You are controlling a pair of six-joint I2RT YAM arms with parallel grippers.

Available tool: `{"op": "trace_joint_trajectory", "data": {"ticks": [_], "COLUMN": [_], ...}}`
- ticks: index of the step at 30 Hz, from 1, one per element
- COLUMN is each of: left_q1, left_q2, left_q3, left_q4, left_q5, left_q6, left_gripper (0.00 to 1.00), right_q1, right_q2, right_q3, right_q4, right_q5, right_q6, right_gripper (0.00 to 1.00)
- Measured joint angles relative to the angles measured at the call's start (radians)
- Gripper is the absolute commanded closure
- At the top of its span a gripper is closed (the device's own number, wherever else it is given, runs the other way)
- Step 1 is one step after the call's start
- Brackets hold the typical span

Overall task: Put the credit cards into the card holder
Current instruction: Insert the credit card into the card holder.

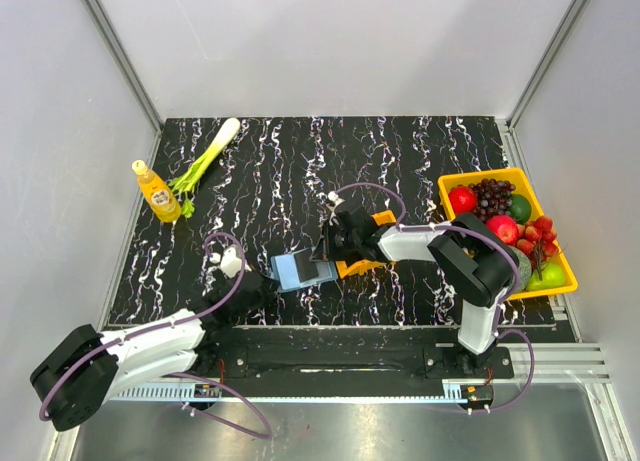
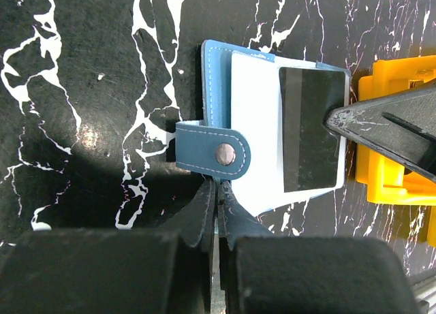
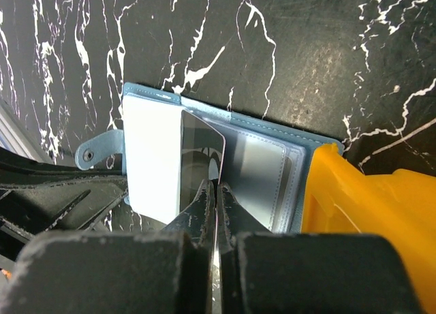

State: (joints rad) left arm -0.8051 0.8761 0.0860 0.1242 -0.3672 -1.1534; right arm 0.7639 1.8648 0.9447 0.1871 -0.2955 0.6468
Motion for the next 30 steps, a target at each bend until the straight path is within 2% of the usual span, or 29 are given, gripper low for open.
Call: {"op": "trace_joint_trajectory", "data": {"ticks": [7,15,30], "left_q1": [0.000,0.000,0.000], "left_q2": [0.001,0.003,0.003], "left_q3": [0.000,0.000,0.000], "left_q4": [0.000,0.001,0.001], "left_q5": [0.000,0.004,0.004], "left_q6": [0.000,-0.007,-0.007], "left_gripper": [1.00,1.00,1.00], "right_q1": [-0.010,-0.010,-0.013], "right_q2": [-0.006,-0.058,-0.007], "right_q3": [-0.007,-0.058,0.000], "right_q4": [-0.005,-0.020,-0.069], "right_q5": [-0.047,-0.013,-0.079], "right_q6": [-0.004,0.058,0.112], "right_gripper": [1.00,1.00,1.00]}}
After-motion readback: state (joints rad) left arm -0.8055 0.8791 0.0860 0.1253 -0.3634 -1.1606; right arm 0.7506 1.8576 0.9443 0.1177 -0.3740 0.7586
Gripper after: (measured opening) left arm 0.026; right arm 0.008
